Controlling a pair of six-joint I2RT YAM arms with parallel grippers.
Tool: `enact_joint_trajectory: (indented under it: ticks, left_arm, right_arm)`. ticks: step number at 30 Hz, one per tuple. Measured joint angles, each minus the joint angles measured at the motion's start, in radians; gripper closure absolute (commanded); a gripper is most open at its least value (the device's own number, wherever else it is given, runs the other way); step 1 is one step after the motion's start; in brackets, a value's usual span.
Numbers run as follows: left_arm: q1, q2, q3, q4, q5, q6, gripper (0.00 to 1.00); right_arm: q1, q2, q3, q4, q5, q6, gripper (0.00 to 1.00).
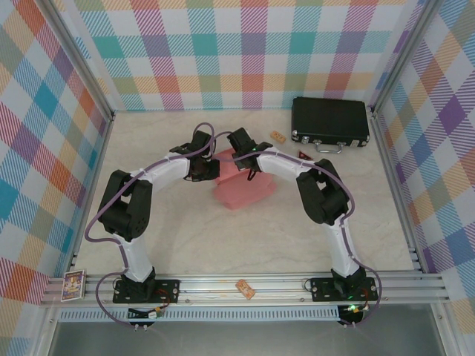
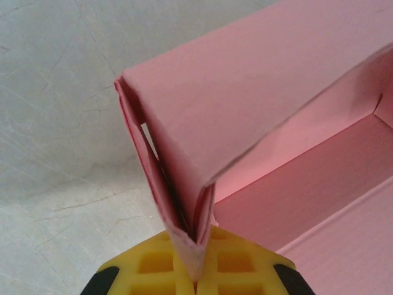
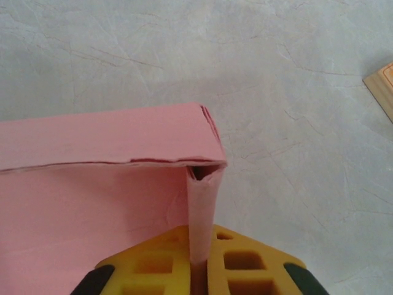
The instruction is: Fold the paper box
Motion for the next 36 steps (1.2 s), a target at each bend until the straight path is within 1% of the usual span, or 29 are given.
enact_joint_trajectory:
  ticks: [2, 8, 11, 19, 26, 36]
  left_arm:
    - [-0.001, 0.000, 0.000, 0.000, -0.002, 0.000, 1.00]
    - [-0.002, 0.000, 0.000, 0.000, -0.003, 0.001, 1.00]
    - [-0.002, 0.000, 0.000, 0.001, -0.003, 0.003, 1.00]
    - [-0.009, 0.012, 0.015, 0.001, 0.002, 0.004, 1.00]
    - [-0.012, 0.015, 0.019, 0.001, 0.001, 0.004, 1.00]
    - [-0.013, 0.017, 0.020, 0.001, 0.001, -0.001, 1.00]
  right_arm:
    - [0.000, -0.008, -0.011, -0.006, -0.012, -0.001, 0.76]
    - [0.000, -0.010, -0.035, -0.018, -0.042, 0.000, 0.66]
    - [0.001, -0.012, -0.042, -0.019, -0.056, 0.002, 0.55]
    - [0.007, -0.040, -0.108, -0.029, -0.078, 0.021, 0.34]
    - [-0.017, -0.131, -0.185, -0.035, -0.110, 0.034, 0.26]
    - [-0.054, -0.316, -0.274, -0.033, -0.216, 0.057, 0.25]
